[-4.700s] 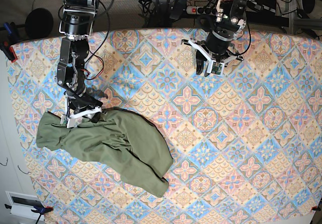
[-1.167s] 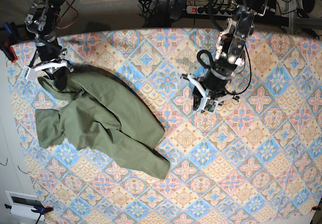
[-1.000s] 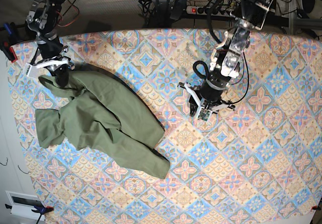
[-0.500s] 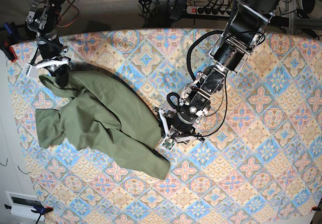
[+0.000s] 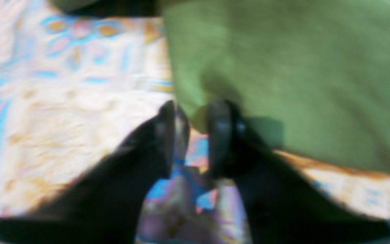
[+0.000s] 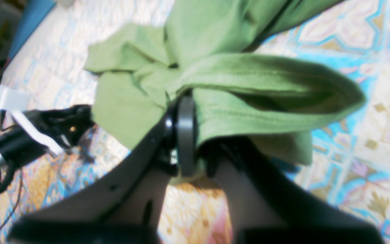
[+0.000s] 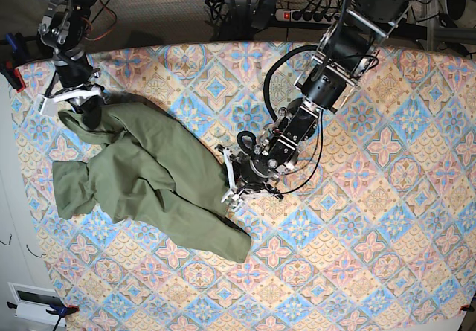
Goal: Layout the t-shirt on the table in an organized manner, then fold the t-shirt properly
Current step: 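Reach the left gripper to the t-shirt's other end and grasp it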
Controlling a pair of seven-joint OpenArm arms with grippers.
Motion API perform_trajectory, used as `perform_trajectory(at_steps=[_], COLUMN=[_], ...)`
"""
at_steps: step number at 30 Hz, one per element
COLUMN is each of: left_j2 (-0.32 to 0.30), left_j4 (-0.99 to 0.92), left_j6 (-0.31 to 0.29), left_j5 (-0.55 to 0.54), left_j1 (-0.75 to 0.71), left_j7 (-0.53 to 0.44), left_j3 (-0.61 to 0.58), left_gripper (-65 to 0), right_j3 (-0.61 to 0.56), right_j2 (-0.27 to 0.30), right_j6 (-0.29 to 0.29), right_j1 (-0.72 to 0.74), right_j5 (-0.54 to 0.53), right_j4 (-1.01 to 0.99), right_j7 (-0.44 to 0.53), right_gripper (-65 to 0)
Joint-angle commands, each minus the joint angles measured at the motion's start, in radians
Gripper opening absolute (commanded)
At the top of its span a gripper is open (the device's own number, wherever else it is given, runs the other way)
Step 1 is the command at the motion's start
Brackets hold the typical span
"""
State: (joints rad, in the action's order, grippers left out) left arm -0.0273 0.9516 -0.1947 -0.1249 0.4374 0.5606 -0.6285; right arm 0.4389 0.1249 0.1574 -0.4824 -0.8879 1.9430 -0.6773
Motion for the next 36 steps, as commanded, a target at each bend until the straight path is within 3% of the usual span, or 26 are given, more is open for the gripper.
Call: perform_trajectory(at_steps=[1, 5, 11, 16, 19, 23, 31, 36], left_j2=[0.020, 0.017, -0.075, -0.217, -0.253, -0.222, -0.102, -0.078], left_j4=[0.011, 0.045, 0.332, 0.464, 0.468, 0.468, 0.304, 0.209], left_j6=[-0.002, -0.002, -0.002, -0.002, -0.002, -0.002, -0.007, -0.010], left_j5=[-0.008, -0.025, -0.031, -0.213, -0.304, -0.315, -0.342, -0.480], left_j1=[0.025, 0.028, -0.044, -0.113, -0.147, -0.148, -0.104, -0.079], left_j7=[-0.007, -0.009, 0.057, 0.083, 0.085, 0.086, 0.089, 0.089], left_j3=[0.006, 0.016, 0.223, 0.336, 0.364, 0.322, 0.316, 0.316], left_gripper=[-65.0, -65.0, -65.0, -65.0, -65.0, -64.7, -32.1, -29.0], right_j3=[0.007, 0.007, 0.007, 0.007, 0.001, -0.002, -0.002, -0.002], right_j2=[0.012, 0.015, 0.015, 0.015, 0.017, 0.017, 0.017, 0.017], right_j6=[0.012, 0.012, 0.012, 0.012, 0.012, 0.012, 0.012, 0.012], right_j1=[0.001, 0.003, 0.003, 0.000, 0.000, 0.001, 0.015, 0.021], right_j5=[-0.010, -0.010, -0.010, -0.010, -0.010, -0.010, -0.010, -0.010], right_j4=[0.014, 0.014, 0.014, 0.014, 0.014, 0.014, 0.012, 0.012], right_j7=[0.024, 0.024, 0.024, 0.024, 0.023, 0.023, 0.023, 0.023], right_gripper=[-60.5, -60.5, -60.5, -60.5, -60.5, -60.5, -60.5, -60.5])
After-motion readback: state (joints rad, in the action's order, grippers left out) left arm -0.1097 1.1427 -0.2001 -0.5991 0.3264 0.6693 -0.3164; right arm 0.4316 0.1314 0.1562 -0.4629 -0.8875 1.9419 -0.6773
